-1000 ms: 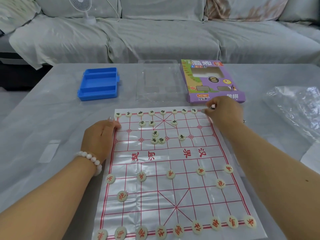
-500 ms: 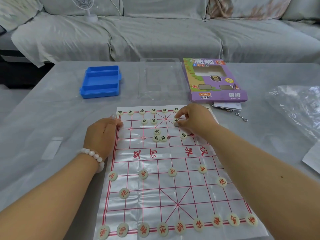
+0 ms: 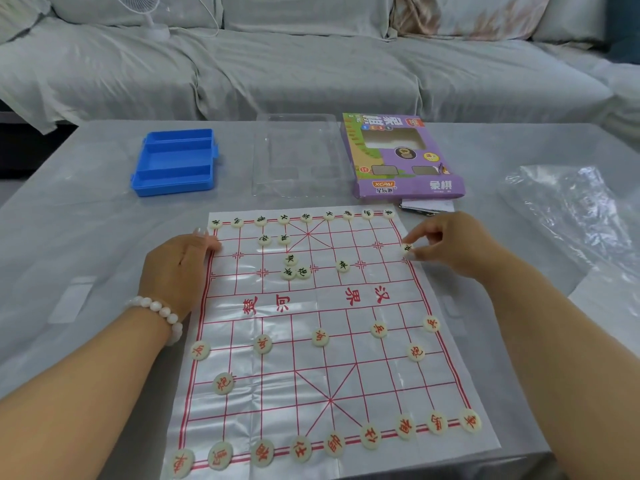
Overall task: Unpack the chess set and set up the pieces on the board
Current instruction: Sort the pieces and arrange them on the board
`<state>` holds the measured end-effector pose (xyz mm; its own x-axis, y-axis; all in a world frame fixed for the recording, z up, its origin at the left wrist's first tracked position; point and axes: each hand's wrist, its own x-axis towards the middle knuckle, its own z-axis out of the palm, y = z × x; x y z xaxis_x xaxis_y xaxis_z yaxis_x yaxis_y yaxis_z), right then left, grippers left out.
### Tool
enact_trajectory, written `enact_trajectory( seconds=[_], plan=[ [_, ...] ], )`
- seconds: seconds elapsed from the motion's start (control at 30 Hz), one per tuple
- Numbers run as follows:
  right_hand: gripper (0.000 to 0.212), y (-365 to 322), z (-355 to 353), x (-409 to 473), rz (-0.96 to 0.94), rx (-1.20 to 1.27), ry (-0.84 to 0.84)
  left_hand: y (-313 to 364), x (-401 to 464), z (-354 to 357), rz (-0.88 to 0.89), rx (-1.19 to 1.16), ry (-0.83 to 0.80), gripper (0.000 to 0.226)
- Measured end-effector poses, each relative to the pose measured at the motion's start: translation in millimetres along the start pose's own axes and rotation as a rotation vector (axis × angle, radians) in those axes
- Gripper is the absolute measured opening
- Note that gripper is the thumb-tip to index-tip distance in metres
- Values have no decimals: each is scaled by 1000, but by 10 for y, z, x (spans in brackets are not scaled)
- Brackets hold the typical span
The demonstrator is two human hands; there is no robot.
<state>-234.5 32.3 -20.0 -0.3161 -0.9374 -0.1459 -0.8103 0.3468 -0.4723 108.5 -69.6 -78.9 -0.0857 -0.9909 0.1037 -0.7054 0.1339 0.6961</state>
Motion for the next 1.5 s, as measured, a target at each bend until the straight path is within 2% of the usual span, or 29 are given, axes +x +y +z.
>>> enact_trajectory(
  seconds=[0.43, 0.57, 0.7, 0.9, 1.03, 1.2, 1.5],
  plan=[
    [27, 33, 130, -33, 13, -22, -46, 22, 7, 7, -6, 10, 3, 53],
    [32, -100, 163, -64, -92, -47, 11, 0, 17, 15, -35, 4, -9, 52],
    [29, -396, 325, -68, -227, -110, -65, 6, 15, 9, -2, 18, 10, 50],
    [30, -579, 466, -10, -270, -152, -84, 31, 6, -3, 18, 11, 8, 50],
    [27, -583, 451, 6, -274, -173, -84, 52, -11, -6, 13, -6, 21, 50],
    [24, -367, 298, -4, -197, -134, 17, 31, 5, -7, 9, 27, 14, 49],
    [32, -442, 384, 17, -205, -200, -87, 49, 4, 3, -12, 0, 15, 49]
  ],
)
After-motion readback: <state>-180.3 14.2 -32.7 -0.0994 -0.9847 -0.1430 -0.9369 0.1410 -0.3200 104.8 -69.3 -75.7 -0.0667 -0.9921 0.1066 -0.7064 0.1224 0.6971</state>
